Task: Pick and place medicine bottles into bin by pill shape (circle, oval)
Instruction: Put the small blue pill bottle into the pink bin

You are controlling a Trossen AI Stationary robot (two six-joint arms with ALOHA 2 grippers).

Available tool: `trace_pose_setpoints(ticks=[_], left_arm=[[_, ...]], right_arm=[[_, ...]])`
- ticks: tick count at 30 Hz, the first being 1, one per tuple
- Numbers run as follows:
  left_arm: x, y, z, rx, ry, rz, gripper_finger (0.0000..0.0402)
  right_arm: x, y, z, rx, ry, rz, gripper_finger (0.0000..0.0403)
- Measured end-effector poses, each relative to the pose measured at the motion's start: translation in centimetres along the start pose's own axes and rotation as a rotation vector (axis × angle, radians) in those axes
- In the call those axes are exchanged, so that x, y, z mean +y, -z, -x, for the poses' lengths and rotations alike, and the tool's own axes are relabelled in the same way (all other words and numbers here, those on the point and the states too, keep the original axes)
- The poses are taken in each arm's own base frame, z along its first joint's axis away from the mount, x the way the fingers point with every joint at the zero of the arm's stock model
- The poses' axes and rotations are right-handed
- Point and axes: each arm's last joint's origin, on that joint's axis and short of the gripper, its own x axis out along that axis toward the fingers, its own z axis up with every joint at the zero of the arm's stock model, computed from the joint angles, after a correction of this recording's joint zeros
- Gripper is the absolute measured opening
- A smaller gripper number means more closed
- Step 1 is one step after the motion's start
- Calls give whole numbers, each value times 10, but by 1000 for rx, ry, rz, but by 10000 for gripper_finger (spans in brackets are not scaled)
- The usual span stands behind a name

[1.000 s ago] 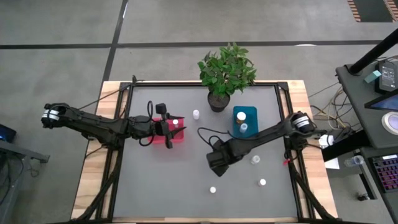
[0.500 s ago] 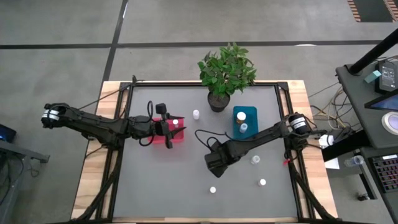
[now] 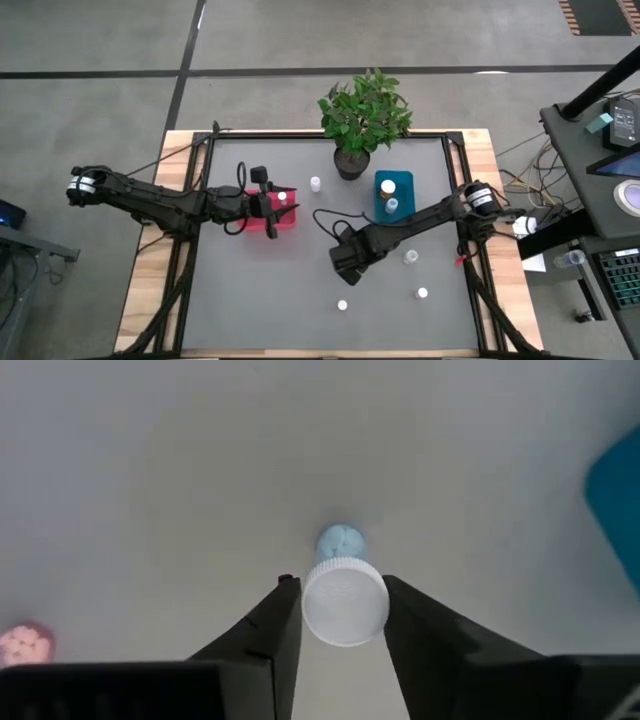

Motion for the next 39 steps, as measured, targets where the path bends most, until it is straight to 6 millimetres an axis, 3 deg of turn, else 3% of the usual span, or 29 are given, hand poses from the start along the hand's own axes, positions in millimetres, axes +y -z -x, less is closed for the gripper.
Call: trace_pose_setpoints(ticks=[6, 15, 26, 34, 39], left_arm=[[0, 0, 0, 0, 1, 50, 178], [-4, 0, 1, -9, 64, 208, 178], [-21, 2, 10, 54, 167, 185, 178], [-4, -1, 35, 89, 42, 164, 178], [8, -3, 47, 88, -70, 110, 178]], right_arm=[[-4, 0, 17, -53, -24, 63, 117], [-14, -6, 51, -301, -12, 144, 120], [-13, -55, 67, -594, -175, 304, 114], [-29, -89, 74, -580, -332, 294, 115], [-20, -106, 91, -639, -354, 339, 116]])
